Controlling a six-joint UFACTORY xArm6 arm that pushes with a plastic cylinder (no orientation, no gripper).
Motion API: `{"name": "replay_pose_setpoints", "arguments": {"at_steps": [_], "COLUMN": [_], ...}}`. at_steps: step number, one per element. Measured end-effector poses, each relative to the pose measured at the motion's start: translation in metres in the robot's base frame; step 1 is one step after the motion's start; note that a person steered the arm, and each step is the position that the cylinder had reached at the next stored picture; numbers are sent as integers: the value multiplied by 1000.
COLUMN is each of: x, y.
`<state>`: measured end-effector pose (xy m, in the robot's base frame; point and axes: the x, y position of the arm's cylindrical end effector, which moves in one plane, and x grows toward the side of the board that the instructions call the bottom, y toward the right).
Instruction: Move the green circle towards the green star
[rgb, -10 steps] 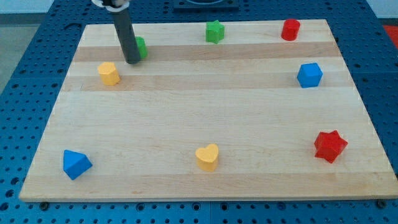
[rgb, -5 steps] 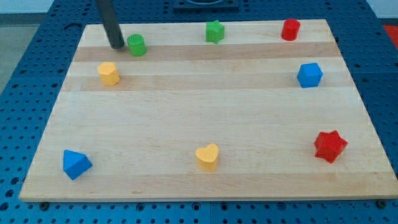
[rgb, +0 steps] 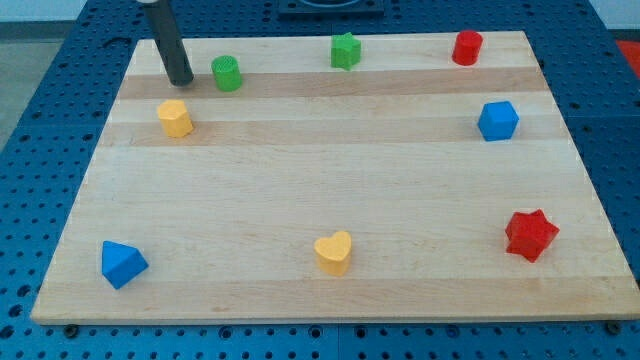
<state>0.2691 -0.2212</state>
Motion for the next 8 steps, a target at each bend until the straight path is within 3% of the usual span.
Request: {"name": "replay_pose_setpoints", "arguments": {"at_steps": [1,3,4,7,8], "x": [-13,91,108,106,80], "y": [22,144,168,168,168]}}
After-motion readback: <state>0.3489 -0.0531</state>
